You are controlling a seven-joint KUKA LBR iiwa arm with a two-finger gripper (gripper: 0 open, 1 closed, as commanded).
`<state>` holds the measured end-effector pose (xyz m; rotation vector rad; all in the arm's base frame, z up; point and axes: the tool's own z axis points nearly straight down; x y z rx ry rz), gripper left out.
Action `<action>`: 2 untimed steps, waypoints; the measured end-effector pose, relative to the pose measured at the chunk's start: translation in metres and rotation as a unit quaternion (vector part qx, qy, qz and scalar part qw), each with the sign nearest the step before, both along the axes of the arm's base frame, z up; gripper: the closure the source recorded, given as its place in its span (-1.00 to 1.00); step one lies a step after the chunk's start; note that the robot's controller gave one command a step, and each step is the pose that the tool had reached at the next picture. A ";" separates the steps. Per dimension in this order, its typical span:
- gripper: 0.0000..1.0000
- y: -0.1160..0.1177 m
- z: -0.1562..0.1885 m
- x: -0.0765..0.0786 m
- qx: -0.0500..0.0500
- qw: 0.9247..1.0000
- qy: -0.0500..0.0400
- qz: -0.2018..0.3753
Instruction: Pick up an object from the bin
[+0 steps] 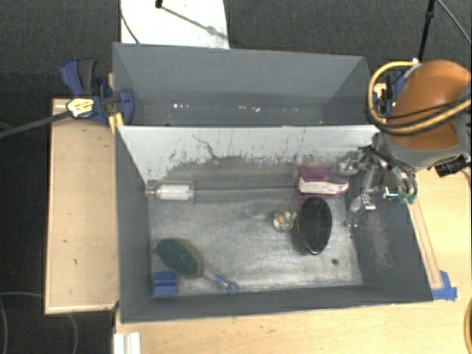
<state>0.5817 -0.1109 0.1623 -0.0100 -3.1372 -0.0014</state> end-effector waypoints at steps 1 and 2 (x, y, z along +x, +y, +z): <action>-1.00 0.036 -0.088 0.002 -0.001 0.962 -0.005 0.272; 1.00 0.035 -0.087 0.002 -0.002 0.962 -0.004 0.272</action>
Offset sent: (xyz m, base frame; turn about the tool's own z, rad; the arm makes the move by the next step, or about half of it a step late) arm -0.0004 0.0365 -0.0923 -0.5503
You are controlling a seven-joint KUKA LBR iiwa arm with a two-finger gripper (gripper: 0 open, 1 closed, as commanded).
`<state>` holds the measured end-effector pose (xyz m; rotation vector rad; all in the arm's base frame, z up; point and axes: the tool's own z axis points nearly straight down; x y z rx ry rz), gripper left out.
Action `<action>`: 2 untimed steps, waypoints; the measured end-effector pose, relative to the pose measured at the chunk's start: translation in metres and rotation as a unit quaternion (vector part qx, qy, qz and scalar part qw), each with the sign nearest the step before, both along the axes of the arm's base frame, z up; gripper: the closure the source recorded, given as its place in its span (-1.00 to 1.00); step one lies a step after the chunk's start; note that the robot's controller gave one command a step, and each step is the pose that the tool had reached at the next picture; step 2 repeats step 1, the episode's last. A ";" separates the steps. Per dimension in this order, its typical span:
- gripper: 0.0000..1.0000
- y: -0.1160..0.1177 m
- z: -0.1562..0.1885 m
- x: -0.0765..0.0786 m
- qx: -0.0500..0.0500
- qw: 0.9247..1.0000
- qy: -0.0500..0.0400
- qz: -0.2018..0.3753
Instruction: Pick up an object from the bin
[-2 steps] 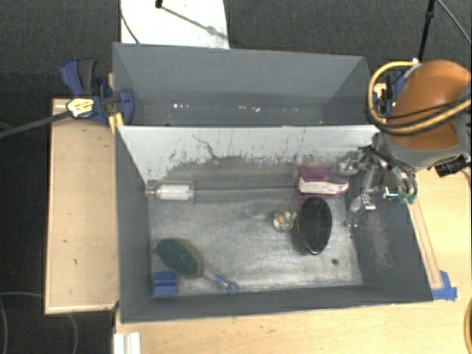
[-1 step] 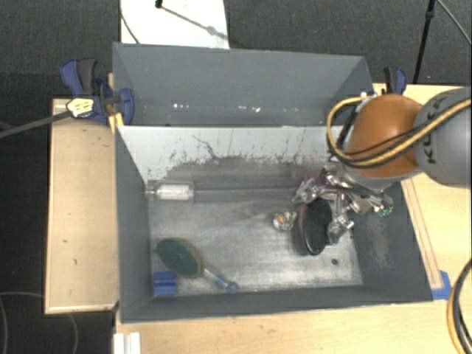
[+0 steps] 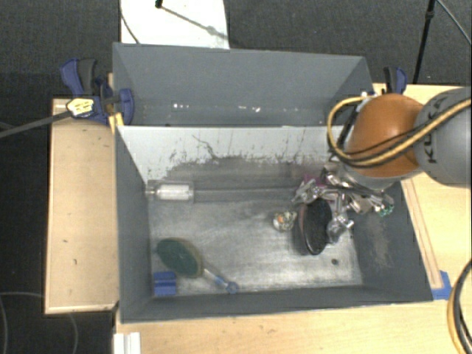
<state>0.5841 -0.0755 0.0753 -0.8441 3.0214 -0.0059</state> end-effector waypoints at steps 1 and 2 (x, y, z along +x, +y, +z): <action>1.00 -0.014 0.156 -0.022 0.000 0.977 -0.001 0.215; 1.00 -0.014 0.156 -0.022 0.000 0.977 -0.001 0.215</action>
Offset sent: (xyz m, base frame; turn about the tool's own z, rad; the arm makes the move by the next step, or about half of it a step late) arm -0.0236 -0.0135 0.1533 -0.4364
